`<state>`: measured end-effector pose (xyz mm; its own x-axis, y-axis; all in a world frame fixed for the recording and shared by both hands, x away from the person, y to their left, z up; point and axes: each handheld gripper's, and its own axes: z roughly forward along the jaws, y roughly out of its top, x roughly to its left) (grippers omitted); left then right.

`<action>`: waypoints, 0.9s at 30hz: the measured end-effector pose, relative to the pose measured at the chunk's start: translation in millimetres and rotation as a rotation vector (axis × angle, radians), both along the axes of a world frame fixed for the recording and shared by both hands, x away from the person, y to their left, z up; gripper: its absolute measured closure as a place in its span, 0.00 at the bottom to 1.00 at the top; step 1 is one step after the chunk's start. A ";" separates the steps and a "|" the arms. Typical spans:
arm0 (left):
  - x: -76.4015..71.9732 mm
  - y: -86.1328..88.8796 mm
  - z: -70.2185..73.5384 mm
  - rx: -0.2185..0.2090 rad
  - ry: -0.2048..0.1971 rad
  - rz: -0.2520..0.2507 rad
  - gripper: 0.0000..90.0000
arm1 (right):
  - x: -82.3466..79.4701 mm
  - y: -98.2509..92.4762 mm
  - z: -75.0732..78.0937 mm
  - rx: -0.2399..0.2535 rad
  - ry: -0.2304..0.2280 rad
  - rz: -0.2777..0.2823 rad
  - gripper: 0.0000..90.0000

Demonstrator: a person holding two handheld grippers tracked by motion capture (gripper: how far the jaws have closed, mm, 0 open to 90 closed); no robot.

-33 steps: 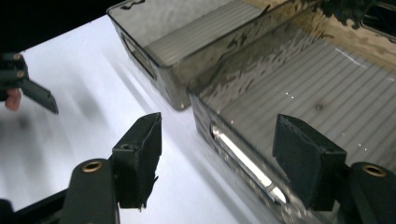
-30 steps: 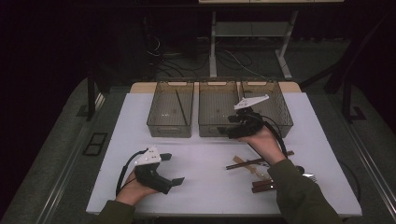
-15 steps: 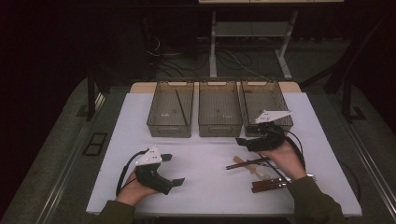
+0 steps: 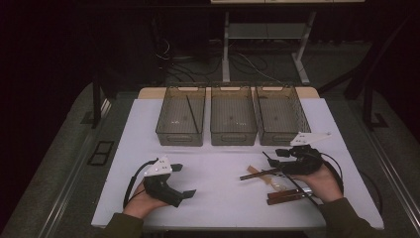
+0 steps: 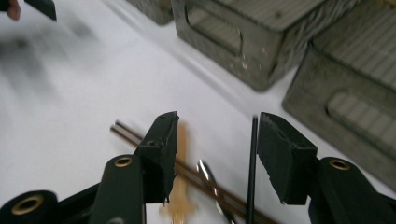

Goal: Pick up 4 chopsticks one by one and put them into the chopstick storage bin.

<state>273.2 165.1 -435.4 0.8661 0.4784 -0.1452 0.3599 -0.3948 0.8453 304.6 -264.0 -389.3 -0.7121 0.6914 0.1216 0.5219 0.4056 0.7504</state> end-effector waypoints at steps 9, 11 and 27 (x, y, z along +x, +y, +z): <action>0.2 0.2 0.0 0.012 0.000 -0.001 0.00 | -15.5 -23.9 -9.2 -0.025 0.038 -0.038 0.60; 0.0 0.1 -0.1 0.014 0.000 -0.001 0.00 | -18.1 -28.0 -11.4 -0.037 0.042 -0.052 0.61; 0.4 0.2 -0.6 0.030 -0.001 0.000 0.00 | -37.0 -46.4 -33.3 -0.129 0.135 -0.076 0.80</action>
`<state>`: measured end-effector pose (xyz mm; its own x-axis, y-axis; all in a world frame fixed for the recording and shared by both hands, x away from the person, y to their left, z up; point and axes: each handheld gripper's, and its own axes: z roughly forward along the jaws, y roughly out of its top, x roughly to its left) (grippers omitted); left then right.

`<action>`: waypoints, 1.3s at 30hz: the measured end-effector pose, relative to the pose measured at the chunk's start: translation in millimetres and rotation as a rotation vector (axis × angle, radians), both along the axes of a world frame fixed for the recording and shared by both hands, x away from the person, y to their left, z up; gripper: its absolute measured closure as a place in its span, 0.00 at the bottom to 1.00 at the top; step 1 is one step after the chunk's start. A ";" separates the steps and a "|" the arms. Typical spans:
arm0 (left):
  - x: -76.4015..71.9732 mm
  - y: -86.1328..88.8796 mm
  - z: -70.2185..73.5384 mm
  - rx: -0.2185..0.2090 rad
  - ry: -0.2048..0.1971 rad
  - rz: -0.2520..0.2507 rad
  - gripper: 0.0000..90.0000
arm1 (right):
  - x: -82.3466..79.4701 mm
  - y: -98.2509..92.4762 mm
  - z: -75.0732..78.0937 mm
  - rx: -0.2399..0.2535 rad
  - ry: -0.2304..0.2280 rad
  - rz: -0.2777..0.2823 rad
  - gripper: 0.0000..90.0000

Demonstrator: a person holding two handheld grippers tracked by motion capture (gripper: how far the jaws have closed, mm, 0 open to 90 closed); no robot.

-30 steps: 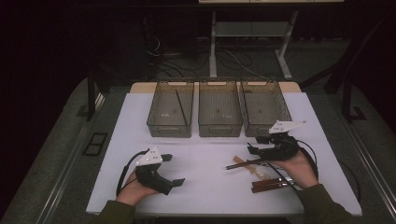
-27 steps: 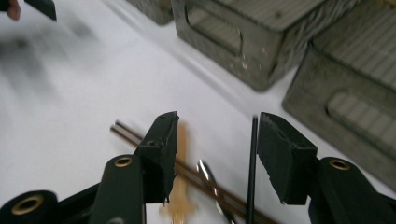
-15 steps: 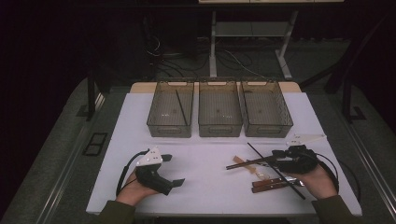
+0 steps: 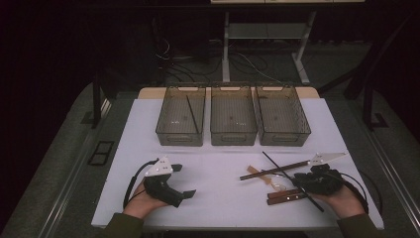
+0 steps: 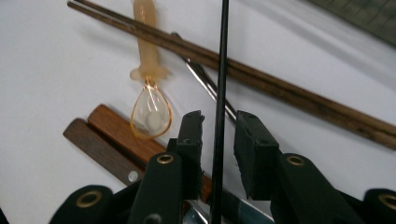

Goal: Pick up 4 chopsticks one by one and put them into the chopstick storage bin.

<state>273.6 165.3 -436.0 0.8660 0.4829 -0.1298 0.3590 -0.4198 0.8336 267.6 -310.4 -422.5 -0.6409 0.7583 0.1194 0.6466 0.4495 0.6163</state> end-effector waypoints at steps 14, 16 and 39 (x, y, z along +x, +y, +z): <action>-0.5 -1.3 -0.8 0.000 0.005 0.003 0.00 | 2.7 -0.2 -9.0 -0.056 0.053 0.009 0.86; -0.6 -1.4 -0.8 0.000 0.006 0.003 0.00 | 3.3 0.7 -10.9 -0.065 0.057 0.014 0.87; -0.7 -1.6 -1.0 0.003 0.006 -0.001 0.00 | 5.5 -0.3 -11.9 -0.059 0.054 0.015 0.94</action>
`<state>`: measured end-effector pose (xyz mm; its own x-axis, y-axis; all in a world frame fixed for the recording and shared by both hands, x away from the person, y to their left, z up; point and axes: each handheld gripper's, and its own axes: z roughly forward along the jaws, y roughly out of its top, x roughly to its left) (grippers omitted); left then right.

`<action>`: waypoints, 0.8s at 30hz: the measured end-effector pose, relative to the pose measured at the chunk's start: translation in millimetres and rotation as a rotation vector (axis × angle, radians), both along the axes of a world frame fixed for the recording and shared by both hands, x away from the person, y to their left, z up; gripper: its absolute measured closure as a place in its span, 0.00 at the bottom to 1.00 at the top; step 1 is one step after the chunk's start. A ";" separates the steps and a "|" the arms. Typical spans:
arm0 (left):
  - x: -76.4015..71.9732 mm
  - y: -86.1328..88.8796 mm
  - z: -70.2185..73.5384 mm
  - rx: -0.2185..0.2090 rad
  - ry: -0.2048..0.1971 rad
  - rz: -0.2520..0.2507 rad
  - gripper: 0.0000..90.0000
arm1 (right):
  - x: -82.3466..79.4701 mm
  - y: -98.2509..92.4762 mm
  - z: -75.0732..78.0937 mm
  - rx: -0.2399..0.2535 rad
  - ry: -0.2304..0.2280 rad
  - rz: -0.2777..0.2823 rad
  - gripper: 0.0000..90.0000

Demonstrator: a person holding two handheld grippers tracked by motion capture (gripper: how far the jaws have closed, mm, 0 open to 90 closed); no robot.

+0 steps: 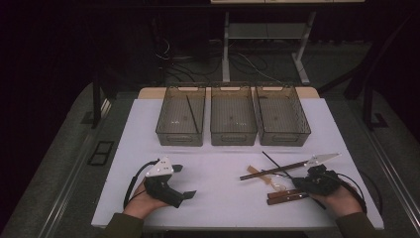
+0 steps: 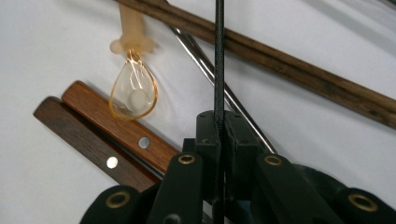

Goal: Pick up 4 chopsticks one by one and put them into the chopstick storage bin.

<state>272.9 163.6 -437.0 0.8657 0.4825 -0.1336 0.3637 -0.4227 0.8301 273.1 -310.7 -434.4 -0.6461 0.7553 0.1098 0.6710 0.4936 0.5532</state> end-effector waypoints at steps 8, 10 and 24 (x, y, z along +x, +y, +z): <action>0.7 0.1 0.0 0.008 -0.004 -0.008 0.00 | 0.8 -3.5 5.6 0.041 -0.027 -0.014 0.94; 0.7 0.1 -0.1 0.008 -0.004 -0.008 0.00 | 1.2 -4.3 7.1 0.056 -0.035 -0.015 0.94; 0.6 0.4 -0.3 -0.007 0.003 0.001 0.00 | 6.3 -1.8 19.2 0.157 -0.098 -0.036 0.95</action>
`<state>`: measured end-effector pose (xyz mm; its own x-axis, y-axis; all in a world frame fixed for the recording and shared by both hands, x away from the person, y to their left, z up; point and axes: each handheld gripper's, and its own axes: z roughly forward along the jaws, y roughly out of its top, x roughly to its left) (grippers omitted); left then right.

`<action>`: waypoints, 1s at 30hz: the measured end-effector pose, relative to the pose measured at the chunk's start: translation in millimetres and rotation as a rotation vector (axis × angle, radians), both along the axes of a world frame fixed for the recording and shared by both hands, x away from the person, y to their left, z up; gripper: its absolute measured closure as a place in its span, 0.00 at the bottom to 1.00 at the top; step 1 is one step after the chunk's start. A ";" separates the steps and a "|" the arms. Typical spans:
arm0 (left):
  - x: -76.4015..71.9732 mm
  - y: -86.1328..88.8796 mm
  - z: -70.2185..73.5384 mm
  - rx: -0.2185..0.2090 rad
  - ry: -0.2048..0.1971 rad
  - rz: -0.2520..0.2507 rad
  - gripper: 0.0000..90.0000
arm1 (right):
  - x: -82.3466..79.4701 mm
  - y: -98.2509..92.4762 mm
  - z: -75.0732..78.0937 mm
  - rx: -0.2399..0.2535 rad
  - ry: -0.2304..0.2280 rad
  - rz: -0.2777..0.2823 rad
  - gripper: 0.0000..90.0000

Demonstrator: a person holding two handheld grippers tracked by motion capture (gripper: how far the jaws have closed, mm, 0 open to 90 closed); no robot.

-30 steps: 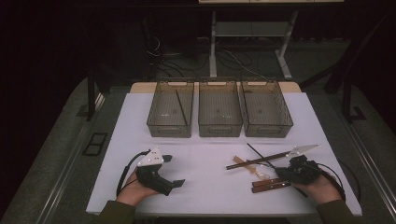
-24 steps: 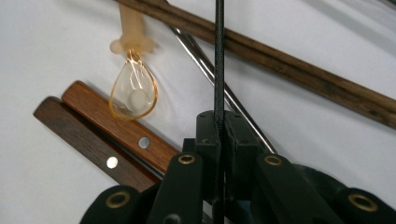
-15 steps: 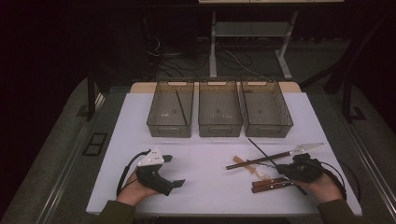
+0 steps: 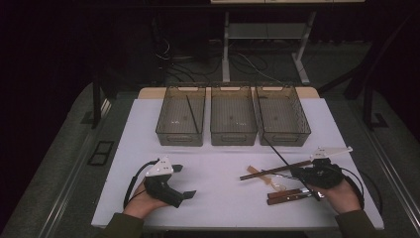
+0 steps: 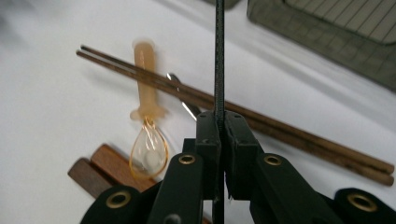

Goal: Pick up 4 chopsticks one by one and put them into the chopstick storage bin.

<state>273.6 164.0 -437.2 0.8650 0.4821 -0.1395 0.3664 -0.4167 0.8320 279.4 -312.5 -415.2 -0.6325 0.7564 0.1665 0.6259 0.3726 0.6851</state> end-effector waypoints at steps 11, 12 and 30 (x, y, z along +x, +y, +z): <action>0.7 0.4 -0.3 -0.004 0.003 -0.002 0.00 | 6.6 3.7 10.3 0.078 -0.065 -0.007 0.95; 0.7 0.2 -0.5 -0.004 0.003 -0.001 0.00 | 6.6 3.7 10.3 0.078 -0.065 -0.007 0.95; 1.0 -0.6 -0.9 -0.006 0.005 0.003 0.00 | 17.4 23.0 23.6 0.147 -0.163 0.014 0.95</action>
